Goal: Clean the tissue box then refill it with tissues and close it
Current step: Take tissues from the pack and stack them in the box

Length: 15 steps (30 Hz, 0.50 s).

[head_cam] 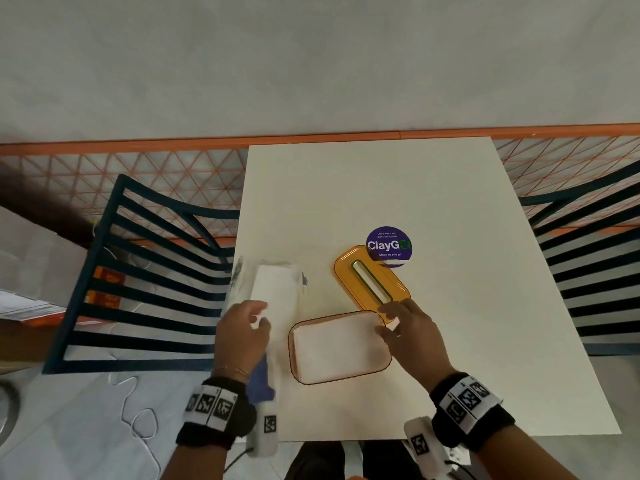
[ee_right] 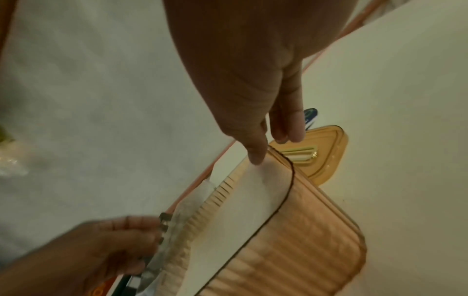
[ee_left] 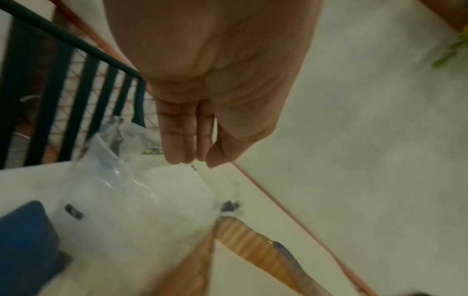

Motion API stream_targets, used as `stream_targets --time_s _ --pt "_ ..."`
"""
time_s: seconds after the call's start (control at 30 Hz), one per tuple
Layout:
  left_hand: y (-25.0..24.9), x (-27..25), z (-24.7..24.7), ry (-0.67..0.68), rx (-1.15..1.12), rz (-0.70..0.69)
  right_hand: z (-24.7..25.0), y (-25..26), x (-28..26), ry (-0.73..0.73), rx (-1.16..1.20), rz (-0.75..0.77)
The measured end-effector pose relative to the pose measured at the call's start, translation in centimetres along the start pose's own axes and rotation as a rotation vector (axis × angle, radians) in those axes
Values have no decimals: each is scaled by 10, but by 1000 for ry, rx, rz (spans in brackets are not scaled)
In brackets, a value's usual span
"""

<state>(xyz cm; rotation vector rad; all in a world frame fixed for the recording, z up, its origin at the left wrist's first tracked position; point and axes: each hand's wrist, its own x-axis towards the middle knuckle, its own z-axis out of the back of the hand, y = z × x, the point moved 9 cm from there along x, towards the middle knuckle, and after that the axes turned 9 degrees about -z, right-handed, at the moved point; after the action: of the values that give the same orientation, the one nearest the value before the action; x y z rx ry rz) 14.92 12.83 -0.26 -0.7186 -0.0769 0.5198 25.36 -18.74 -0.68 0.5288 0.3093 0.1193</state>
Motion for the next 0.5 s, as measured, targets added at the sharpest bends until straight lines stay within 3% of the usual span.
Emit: stream_targets --time_s 0.1,0.23,0.5 --pt "34 17 -5 73 105 187 -9 -16 2 31 101 -111" --pt "50 25 -29 249 219 275 -16 -25 4 68 154 -139" --pt "65 25 -42 204 245 358 -22 -32 9 105 206 -166"
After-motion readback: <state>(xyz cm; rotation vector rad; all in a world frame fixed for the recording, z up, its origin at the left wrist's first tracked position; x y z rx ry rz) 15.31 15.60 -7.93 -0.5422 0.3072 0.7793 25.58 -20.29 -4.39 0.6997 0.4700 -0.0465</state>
